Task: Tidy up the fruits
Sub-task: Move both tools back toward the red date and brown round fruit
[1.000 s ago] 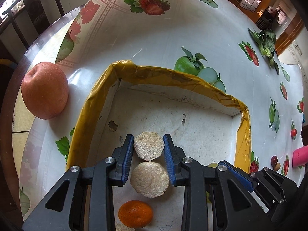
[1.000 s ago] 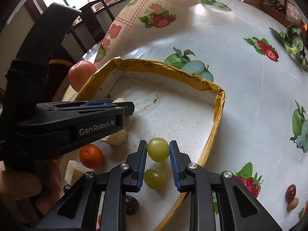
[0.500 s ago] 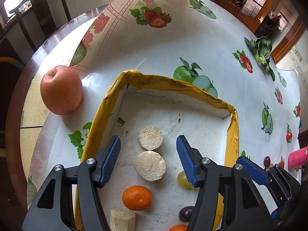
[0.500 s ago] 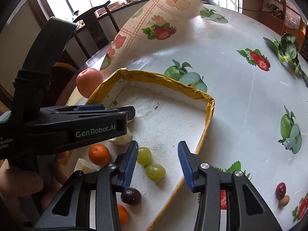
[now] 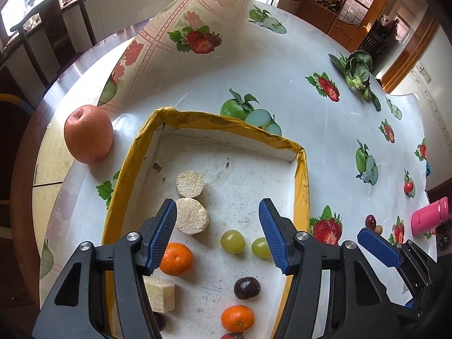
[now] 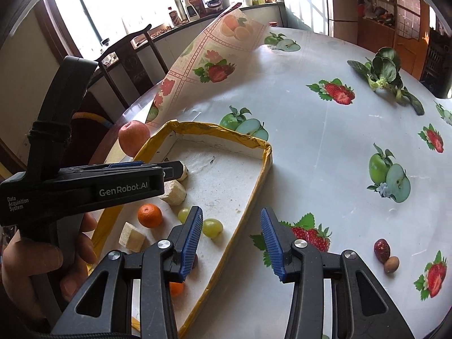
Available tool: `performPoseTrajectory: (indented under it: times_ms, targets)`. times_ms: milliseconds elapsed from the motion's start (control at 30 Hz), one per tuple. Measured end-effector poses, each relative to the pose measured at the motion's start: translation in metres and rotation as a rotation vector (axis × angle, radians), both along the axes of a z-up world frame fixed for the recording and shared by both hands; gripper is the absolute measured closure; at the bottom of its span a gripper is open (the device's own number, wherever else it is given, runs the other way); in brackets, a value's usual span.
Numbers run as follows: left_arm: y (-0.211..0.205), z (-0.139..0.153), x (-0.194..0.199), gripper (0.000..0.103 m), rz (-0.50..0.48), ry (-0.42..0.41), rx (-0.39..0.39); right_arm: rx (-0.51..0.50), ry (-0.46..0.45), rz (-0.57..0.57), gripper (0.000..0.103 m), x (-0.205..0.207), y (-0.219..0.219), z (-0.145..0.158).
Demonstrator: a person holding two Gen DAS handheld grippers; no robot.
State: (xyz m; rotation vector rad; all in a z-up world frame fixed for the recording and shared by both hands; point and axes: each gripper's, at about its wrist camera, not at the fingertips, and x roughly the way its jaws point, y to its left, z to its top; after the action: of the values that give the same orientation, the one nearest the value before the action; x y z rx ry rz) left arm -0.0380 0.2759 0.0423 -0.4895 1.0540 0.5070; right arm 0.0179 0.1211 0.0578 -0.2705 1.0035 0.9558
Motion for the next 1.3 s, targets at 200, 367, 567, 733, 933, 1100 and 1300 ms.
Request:
performPoseTrajectory:
  times_ms: [200, 367, 567, 733, 933, 1100, 1300]
  targets:
    - [-0.017, 0.008, 0.001, 0.044, -0.016, -0.017, -0.005, 0.003, -0.007, -0.034, 0.058, 0.0, -0.027, 0.006]
    - [-0.033, 0.012, 0.006, 0.044, -0.038, -0.024, -0.01, 0.006, -0.01, -0.066, 0.058, 0.004, -0.049, 0.009]
    - [-0.053, 0.014, 0.011, 0.044, -0.066, -0.03, -0.013, 0.003, -0.012, -0.11, 0.058, 0.01, -0.079, 0.008]
    - [-0.066, 0.015, 0.015, 0.044, -0.077, -0.031, -0.016, -0.008, -0.01, -0.145, 0.058, 0.015, -0.105, 0.005]
    - [-0.08, 0.014, 0.019, 0.044, -0.097, -0.027, -0.019, -0.02, -0.004, -0.18, 0.058, 0.021, -0.132, -0.001]
    - [-0.095, 0.009, 0.026, 0.044, -0.121, -0.024, -0.034, -0.035, 0.005, -0.205, 0.058, 0.029, -0.152, -0.009]
    - [-0.121, 0.001, 0.04, 0.044, -0.169, -0.017, -0.061, -0.044, 0.032, -0.248, 0.058, 0.042, -0.173, -0.022]
